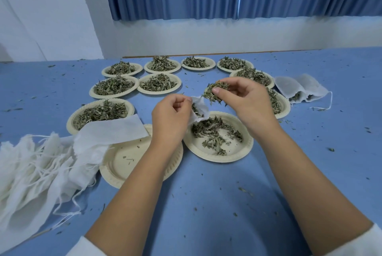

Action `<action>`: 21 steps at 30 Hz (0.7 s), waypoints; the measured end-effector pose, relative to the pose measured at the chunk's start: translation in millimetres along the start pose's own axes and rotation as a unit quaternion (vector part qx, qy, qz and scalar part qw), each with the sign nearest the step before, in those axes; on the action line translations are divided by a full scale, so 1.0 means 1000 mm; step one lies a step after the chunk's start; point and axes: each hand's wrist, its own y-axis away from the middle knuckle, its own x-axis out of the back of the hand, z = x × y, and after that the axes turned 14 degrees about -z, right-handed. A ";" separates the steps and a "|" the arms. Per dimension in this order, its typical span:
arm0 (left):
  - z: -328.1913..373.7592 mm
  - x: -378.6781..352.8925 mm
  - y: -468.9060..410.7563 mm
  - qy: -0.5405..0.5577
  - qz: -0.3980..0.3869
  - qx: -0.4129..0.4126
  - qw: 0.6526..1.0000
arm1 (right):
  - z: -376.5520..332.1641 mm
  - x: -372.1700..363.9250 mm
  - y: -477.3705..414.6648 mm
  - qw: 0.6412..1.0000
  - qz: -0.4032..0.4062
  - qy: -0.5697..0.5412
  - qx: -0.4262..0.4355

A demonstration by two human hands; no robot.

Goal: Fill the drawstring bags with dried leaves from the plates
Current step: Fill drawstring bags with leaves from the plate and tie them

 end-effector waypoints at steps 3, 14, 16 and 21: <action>0.002 -0.002 0.001 0.008 -0.008 0.002 1.000 | 0.005 -0.015 0.003 0.998 0.018 0.060 0.023; 0.006 -0.001 0.003 0.076 -0.025 0.020 0.997 | 0.021 -0.033 0.007 0.968 -0.017 0.246 0.046; 0.006 -0.001 0.003 0.085 -0.029 0.024 0.996 | 0.019 -0.033 0.008 0.965 -0.044 0.252 0.049; 0.004 0.001 0.001 0.102 -0.029 0.033 0.994 | 0.018 -0.032 0.009 0.948 -0.080 0.300 0.069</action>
